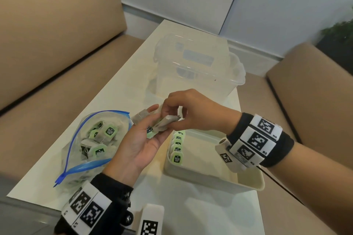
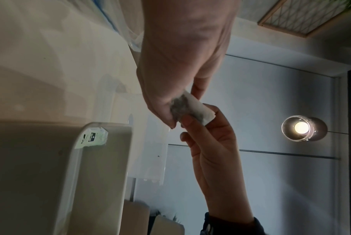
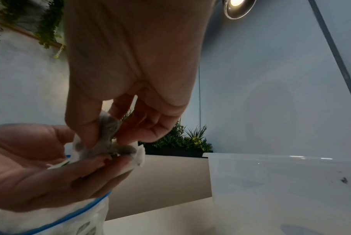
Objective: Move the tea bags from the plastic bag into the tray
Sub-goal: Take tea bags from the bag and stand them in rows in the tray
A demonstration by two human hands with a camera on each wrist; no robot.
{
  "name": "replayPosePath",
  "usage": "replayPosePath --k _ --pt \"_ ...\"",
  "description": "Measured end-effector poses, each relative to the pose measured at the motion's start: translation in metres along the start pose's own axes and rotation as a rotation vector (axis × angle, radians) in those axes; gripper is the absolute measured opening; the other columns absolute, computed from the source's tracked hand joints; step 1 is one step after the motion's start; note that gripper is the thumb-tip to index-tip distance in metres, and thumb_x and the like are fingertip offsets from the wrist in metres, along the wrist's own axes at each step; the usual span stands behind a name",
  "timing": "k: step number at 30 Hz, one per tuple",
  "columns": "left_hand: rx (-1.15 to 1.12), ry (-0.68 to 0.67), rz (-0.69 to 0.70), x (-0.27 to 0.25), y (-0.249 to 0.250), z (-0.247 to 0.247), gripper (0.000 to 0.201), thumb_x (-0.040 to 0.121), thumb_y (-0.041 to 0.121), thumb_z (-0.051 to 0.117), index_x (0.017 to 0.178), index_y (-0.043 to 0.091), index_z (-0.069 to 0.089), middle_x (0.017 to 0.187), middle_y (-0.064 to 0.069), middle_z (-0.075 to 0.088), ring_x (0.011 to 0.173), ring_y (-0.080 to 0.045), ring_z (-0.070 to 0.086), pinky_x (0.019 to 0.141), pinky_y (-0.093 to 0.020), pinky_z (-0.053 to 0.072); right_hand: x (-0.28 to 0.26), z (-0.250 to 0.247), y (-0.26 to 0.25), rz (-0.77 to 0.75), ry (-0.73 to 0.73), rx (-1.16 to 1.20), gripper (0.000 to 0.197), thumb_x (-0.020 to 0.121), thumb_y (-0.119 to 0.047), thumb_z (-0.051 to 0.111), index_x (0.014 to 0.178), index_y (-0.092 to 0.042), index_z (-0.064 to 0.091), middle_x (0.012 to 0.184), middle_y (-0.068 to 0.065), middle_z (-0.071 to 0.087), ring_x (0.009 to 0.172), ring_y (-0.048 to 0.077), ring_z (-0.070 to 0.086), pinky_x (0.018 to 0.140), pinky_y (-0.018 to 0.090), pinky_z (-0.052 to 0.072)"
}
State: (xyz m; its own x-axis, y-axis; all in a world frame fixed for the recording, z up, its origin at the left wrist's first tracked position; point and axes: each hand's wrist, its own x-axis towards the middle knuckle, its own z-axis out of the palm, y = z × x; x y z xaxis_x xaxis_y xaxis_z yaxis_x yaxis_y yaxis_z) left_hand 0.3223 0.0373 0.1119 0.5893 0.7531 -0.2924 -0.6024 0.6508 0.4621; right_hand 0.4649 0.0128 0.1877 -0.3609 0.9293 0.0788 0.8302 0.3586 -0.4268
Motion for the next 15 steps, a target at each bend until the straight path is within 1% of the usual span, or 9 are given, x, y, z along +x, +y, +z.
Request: replayPosePath --k 2,3,5,7,9,12,13,15 --pt "-0.003 0.021 0.002 0.000 0.000 0.000 0.046 0.067 0.006 0.062 0.113 0.012 0.058 0.102 -0.017 0.067 0.089 -0.029 0.068 0.078 -0.040 0.057 -0.003 0.001 0.002 -0.028 0.019 0.008 0.012 0.072 -0.010 0.072 0.083 -0.013 0.066 0.082 -0.002 0.059 0.072 0.008 0.053 0.062 0.013 0.042" --pt "-0.019 0.021 -0.003 0.000 0.001 0.000 0.045 0.068 0.007 0.063 0.112 0.012 0.059 0.103 -0.018 0.067 0.088 -0.030 0.068 0.075 -0.040 0.059 -0.004 0.002 0.004 -0.036 0.036 0.004 0.013 0.072 -0.010 0.072 0.083 -0.013 0.066 0.088 -0.001 0.059 0.076 0.009 0.054 0.065 0.018 0.044" --pt "-0.052 0.013 -0.016 0.000 0.003 0.001 0.042 0.070 0.013 0.066 0.111 0.011 0.059 0.104 -0.017 0.068 0.086 -0.029 0.070 0.070 -0.039 0.060 -0.007 0.003 0.009 -0.054 0.086 -0.018 0.015 0.070 -0.008 0.074 0.082 -0.013 0.066 0.101 0.001 0.059 0.088 0.014 0.056 0.075 0.021 0.045" --pt "-0.064 0.015 -0.016 0.001 0.005 -0.001 0.045 0.071 0.016 0.068 0.115 0.010 0.059 0.109 -0.017 0.068 0.087 -0.029 0.071 0.074 -0.041 0.060 -0.010 0.004 0.012 -0.063 0.120 -0.044 0.015 0.068 -0.008 0.076 0.078 -0.013 0.066 0.108 0.001 0.059 0.096 0.016 0.056 0.082 0.025 0.045" --pt "-0.044 0.017 -0.015 0.002 0.005 -0.001 0.049 0.071 0.015 0.068 0.118 0.011 0.059 0.111 -0.017 0.068 0.092 -0.030 0.070 0.080 -0.044 0.058 -0.012 0.005 0.013 -0.072 0.128 -0.074 0.017 0.067 -0.007 0.076 0.076 -0.014 0.064 0.106 -0.001 0.060 0.094 0.016 0.054 0.082 0.029 0.045" --pt "-0.019 -0.016 -0.020 0.000 0.005 0.000 0.045 0.068 0.017 0.070 0.111 0.011 0.060 0.098 -0.015 0.072 0.091 -0.031 0.070 0.082 -0.045 0.056 -0.013 0.006 0.014 -0.076 0.124 -0.107 0.018 0.068 -0.008 0.075 0.075 -0.017 0.061 0.096 -0.002 0.062 0.087 0.020 0.053 0.076 0.038 0.047" --pt "-0.013 -0.033 -0.025 -0.001 0.005 0.001 0.043 0.067 0.019 0.071 0.107 0.010 0.061 0.096 -0.014 0.072 0.089 -0.030 0.071 0.081 -0.044 0.057 -0.013 0.005 0.014 -0.073 0.121 -0.109 0.017 0.069 -0.010 0.075 0.075 -0.018 0.061 0.092 -0.003 0.062 0.085 0.020 0.053 0.074 0.038 0.047" --pt "0.039 -0.057 -0.014 -0.004 0.005 0.002 0.039 0.067 0.020 0.069 0.104 0.010 0.061 0.097 -0.013 0.072 0.089 -0.028 0.070 0.082 -0.042 0.056 -0.014 0.004 0.012 -0.060 0.112 -0.101 0.013 0.073 -0.013 0.073 0.079 -0.017 0.062 0.083 -0.006 0.061 0.079 0.014 0.051 0.071 0.030 0.045"
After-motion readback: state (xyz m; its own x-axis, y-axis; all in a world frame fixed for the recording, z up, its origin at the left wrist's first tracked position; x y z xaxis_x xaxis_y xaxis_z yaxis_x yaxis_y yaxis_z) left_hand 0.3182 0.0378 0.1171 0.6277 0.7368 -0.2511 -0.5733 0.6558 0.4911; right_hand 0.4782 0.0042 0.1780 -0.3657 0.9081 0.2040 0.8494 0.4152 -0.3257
